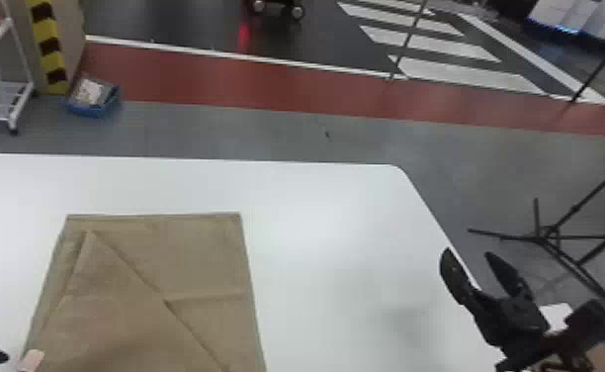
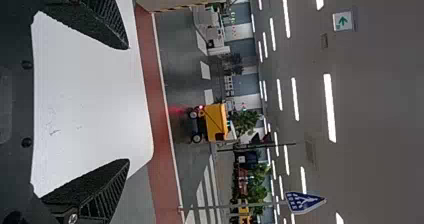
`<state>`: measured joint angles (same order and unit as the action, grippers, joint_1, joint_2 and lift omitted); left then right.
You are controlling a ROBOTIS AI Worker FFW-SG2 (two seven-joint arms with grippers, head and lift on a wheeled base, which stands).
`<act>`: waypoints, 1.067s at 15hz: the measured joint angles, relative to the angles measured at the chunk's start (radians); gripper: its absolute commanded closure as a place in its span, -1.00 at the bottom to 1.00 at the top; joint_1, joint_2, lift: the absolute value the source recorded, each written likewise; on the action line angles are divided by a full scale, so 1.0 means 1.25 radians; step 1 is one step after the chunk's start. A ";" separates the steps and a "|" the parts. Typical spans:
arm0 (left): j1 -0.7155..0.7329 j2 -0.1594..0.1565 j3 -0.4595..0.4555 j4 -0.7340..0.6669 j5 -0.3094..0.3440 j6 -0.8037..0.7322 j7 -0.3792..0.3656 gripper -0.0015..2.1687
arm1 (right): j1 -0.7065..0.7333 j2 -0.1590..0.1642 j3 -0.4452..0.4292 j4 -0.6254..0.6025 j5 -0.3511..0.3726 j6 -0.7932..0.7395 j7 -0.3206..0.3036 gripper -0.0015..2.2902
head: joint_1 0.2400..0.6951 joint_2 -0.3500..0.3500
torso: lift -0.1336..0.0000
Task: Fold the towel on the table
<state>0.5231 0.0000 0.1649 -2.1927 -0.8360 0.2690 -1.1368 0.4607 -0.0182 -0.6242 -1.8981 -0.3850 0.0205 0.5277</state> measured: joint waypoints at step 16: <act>0.012 0.000 -0.007 -0.030 0.040 -0.031 0.025 0.98 | -0.042 -0.009 0.034 0.008 0.020 0.057 0.009 -0.92 | 1.00 -1.00 | -0.72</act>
<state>0.5380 0.0000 0.1564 -2.2301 -0.7859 0.2297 -1.1054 0.4087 -0.0294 -0.5813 -1.8886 -0.3599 0.0922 0.5384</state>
